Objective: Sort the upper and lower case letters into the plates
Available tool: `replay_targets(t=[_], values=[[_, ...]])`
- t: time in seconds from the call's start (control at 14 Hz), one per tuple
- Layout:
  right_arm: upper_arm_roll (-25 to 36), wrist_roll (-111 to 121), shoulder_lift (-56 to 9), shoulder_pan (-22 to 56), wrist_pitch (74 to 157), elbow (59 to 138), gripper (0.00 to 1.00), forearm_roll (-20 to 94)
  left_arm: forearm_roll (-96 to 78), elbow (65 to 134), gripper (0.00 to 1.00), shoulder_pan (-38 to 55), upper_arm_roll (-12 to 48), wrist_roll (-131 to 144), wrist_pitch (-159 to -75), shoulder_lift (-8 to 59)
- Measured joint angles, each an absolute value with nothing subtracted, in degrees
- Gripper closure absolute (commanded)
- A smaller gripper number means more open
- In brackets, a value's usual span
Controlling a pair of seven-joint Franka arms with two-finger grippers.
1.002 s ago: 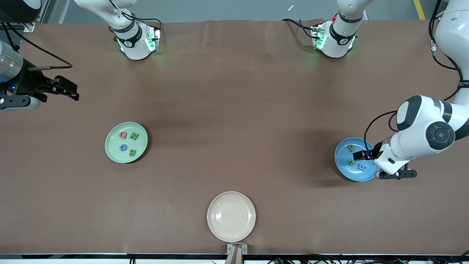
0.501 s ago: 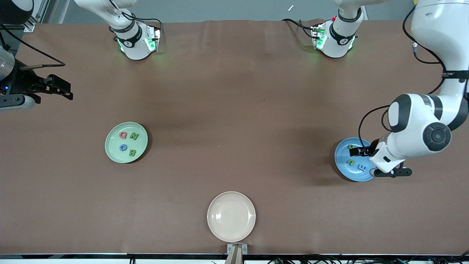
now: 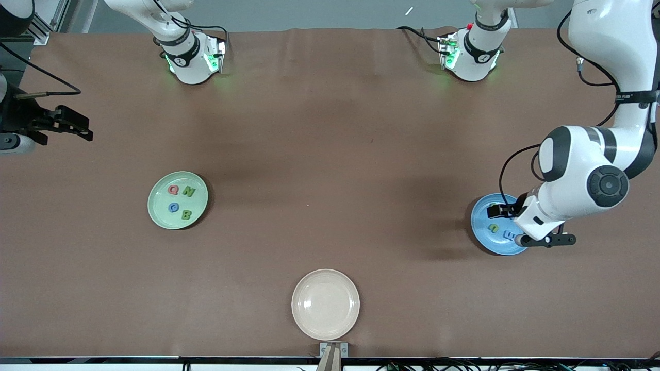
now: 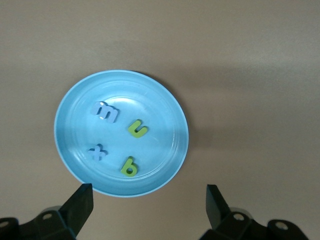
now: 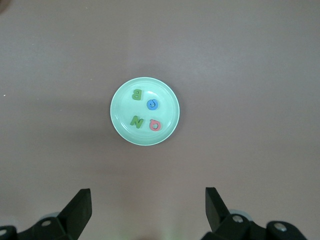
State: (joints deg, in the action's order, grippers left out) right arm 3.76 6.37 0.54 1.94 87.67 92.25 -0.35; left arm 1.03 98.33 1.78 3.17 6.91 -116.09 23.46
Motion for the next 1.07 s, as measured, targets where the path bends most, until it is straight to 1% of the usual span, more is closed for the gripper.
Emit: replay_targets(t=[0.29, 0.79, 1.07], values=[[4.1, 8.88, 0.54, 0.59, 87.31, 92.25, 0.0, -0.35, 0.88, 98.35, 0.01, 1.6, 3.17, 6.91, -111.96, 17.77], [4.74, 10.72, 0.54, -0.18, 86.77, 92.23, 0.0, -0.35, -1.79, 98.29, 0.01, 1.5, 3.03, 6.91, -104.77, 4.5], [4.32, 10.74, 0.57, -0.71, 85.76, 88.79, 0.0, -0.34, -1.96, 98.36, 0.01, 1.48, 2.79, 6.91, -101.98, -1.31]])
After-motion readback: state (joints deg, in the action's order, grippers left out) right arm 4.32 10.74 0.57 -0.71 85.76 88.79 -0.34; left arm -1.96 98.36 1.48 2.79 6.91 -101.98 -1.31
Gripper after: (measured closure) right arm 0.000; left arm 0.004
